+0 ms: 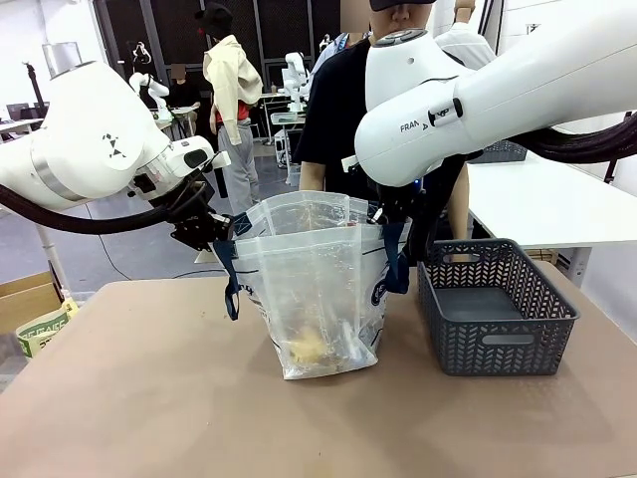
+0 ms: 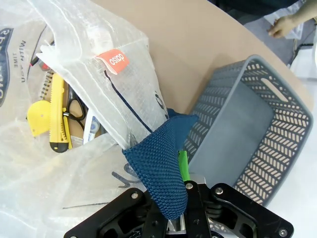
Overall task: Transfer purchased items from the store into the shopping bag.
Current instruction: Move the Reusable shopping bag to the right side of the table.
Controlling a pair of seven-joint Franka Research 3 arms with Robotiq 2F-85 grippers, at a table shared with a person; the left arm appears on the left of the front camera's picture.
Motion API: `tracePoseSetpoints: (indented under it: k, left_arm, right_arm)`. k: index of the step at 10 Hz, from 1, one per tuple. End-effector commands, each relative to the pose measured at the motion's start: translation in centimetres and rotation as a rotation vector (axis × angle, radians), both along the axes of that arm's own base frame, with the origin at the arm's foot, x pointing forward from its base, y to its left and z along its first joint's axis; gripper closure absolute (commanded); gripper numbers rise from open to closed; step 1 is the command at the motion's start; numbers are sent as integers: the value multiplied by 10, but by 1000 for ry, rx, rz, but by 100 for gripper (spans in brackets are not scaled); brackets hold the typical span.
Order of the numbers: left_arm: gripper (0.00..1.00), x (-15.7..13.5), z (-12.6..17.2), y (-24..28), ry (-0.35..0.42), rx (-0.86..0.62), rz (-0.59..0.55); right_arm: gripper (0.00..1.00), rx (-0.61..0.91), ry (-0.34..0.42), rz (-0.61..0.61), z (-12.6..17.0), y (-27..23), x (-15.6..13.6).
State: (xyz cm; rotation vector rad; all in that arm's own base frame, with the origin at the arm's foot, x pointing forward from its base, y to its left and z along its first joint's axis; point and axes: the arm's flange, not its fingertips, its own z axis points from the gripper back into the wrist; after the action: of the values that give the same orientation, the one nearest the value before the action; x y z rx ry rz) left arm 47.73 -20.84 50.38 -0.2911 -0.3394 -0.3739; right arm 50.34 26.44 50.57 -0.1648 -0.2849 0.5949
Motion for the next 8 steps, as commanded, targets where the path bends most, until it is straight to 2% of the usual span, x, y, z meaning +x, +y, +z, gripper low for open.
tracePoseSetpoints:
  k: [1,8]
  left_arm:
    - [100,0,-1,2,-3,0,4]
    - [100,0,0,0,0,0,0]
  right_arm:
    - [100,-2,-5,1,1,-1,0]
    - [100,-2,-5,1,1,-1,0]
